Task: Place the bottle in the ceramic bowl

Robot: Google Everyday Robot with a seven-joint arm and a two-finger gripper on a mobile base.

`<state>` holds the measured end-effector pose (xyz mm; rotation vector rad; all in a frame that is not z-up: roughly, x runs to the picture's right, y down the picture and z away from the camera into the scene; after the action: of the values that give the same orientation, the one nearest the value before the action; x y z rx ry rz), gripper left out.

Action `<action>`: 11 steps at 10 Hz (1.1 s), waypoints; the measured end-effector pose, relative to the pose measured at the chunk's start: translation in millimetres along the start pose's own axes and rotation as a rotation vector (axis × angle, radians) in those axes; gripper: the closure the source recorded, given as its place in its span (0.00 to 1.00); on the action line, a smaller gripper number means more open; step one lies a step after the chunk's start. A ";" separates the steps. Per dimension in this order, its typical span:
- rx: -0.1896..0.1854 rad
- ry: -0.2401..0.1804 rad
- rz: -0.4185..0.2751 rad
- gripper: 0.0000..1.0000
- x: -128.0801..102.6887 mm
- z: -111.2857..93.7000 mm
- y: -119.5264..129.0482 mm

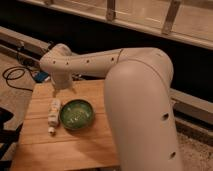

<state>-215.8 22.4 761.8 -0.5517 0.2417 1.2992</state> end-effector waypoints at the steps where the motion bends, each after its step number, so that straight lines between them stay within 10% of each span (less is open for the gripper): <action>1: 0.003 -0.001 0.001 0.35 0.4 -0.9 -2.2; 11: -0.067 0.000 -0.146 0.35 10.8 39.9 30.0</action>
<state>-246.9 56.8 783.1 -0.6153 0.1549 1.1694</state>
